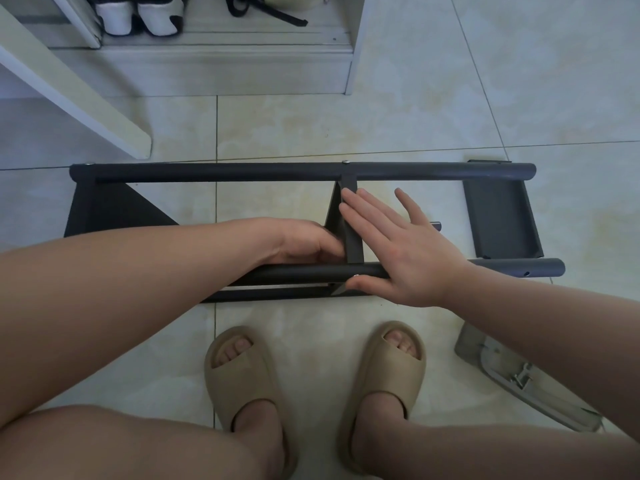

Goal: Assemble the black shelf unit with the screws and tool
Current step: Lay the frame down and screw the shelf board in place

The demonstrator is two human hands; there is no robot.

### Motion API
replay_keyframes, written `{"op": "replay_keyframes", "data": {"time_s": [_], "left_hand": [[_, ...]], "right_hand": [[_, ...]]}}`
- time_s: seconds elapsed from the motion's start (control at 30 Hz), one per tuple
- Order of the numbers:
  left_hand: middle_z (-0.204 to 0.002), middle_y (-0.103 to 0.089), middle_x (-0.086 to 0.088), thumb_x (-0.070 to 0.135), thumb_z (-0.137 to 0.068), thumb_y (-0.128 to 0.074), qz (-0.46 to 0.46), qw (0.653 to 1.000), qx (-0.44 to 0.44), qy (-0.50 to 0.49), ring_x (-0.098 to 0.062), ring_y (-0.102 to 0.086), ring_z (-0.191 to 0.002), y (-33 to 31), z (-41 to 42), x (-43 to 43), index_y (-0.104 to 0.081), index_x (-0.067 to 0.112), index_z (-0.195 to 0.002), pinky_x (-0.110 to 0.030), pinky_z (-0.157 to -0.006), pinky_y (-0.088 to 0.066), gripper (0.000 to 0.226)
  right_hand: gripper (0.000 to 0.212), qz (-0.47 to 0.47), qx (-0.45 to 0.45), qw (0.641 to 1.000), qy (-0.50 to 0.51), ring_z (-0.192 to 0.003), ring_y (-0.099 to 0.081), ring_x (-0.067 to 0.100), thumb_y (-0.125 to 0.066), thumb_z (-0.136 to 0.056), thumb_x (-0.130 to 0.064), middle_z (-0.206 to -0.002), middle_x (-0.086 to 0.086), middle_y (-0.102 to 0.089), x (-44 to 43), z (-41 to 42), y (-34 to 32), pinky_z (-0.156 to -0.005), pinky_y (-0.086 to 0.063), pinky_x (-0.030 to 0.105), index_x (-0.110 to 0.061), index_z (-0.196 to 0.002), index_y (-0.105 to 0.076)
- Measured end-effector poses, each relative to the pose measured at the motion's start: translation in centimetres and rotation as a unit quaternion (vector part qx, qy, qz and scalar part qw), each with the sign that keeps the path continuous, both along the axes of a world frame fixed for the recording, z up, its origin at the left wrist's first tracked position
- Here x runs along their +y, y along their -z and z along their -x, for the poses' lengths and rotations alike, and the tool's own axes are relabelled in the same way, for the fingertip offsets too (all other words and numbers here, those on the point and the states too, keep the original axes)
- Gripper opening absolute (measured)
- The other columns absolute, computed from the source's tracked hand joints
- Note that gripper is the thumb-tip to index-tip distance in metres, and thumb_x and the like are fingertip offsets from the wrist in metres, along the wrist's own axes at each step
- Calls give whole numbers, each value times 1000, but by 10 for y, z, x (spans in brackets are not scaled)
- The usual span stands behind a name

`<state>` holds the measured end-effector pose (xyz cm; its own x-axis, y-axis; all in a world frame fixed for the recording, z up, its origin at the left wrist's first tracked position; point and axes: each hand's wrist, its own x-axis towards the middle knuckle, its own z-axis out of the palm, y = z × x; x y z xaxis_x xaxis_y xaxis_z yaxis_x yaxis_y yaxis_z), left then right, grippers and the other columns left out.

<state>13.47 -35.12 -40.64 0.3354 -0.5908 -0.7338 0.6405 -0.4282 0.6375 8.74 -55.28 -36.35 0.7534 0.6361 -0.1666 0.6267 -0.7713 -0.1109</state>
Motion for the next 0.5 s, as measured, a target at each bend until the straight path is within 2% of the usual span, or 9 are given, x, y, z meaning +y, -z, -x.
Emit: {"op": "replay_keyframes", "data": {"time_s": [0.07,0.13,0.2,0.3,0.33,0.43,0.5], "left_hand": [[-92,-73,-19,-2,-89,-51,-2,1000,-4,-6,-30,-70,-87,0,-1,0,-70,-4,-99,-37,-84,-58,21],[-78,-73,-11,-5,-90,-50,-5,1000,-6,-14,-21,-71,-72,-2,-1,0,-69,4,-87,-28,-68,-57,21],[-82,-73,-12,-5,-91,-50,-5,1000,-7,-17,-22,-71,-75,-3,-1,-1,-69,5,-88,-30,-73,-59,22],[-97,-70,-20,-7,-92,-49,-1,1000,-5,-10,-31,-68,-93,-7,-2,-2,-68,3,-96,-42,-95,-52,22],[-95,-71,-19,-8,-92,-48,-2,1000,-4,-11,-31,-68,-91,-7,-3,-2,-67,4,-94,-41,-94,-53,23],[-81,-73,-12,-9,-92,-47,7,1000,8,-12,-24,-71,-77,-7,-5,-1,-67,6,-87,-32,-77,-58,26],[-83,-72,-13,-10,-91,-46,8,1000,13,-14,-24,-71,-78,-5,-5,0,-67,5,-89,-33,-78,-57,25]], "right_hand": [[97,0,2,1000,0,-157,3,18,-24,-92,-76,-170,2,2,0,0,0,-125,-5,57,-10,-162,-11],[98,-2,4,1000,0,-157,2,18,-24,-92,-77,-170,2,2,1,0,0,-125,-6,57,-10,-162,-12],[98,-6,4,1000,0,-157,1,18,-24,-92,-77,-170,2,1,1,0,0,-125,-7,57,-9,-162,-12],[98,-8,3,1000,0,-157,1,18,-24,-92,-77,-169,2,1,1,1,0,-125,-7,57,-9,-162,-13],[98,-10,3,1000,-1,-157,0,19,-25,-92,-76,-169,2,0,1,1,0,-125,-8,57,-9,-162,-13],[98,-12,3,1000,-1,-157,0,19,-25,-92,-76,-170,3,0,1,0,1,-125,-8,56,-8,-162,-14],[98,-9,2,1000,-1,-157,1,18,-25,-92,-76,-170,3,0,0,0,1,-125,-8,56,-9,-162,-13]]}}
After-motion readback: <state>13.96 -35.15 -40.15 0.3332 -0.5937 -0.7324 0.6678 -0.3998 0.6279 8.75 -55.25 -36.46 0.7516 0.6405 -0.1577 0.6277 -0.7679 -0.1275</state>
